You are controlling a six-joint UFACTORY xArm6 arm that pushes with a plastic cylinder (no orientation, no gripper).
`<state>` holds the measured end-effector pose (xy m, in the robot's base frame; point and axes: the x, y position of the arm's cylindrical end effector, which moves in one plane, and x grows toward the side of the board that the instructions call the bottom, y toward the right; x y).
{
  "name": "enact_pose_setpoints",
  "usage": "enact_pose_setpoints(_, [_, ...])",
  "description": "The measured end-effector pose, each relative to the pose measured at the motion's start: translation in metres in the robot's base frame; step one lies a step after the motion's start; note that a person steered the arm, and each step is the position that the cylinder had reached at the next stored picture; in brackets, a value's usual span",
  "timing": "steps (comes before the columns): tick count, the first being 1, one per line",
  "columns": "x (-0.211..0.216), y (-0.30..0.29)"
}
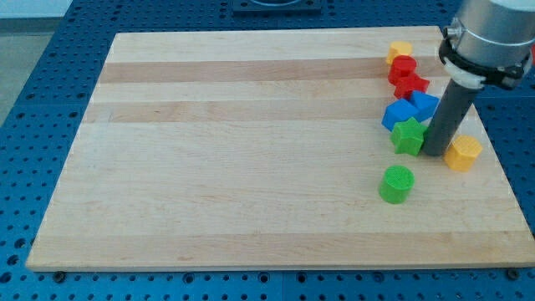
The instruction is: Move yourself to the bottom right side of the yellow hexagon
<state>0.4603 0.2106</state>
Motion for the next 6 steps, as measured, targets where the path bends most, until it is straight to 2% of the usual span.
enact_pose_setpoints(2, [-0.026, 0.000])
enact_pose_setpoints(5, [0.086, 0.000])
enact_pose_setpoints(6, [0.102, 0.012])
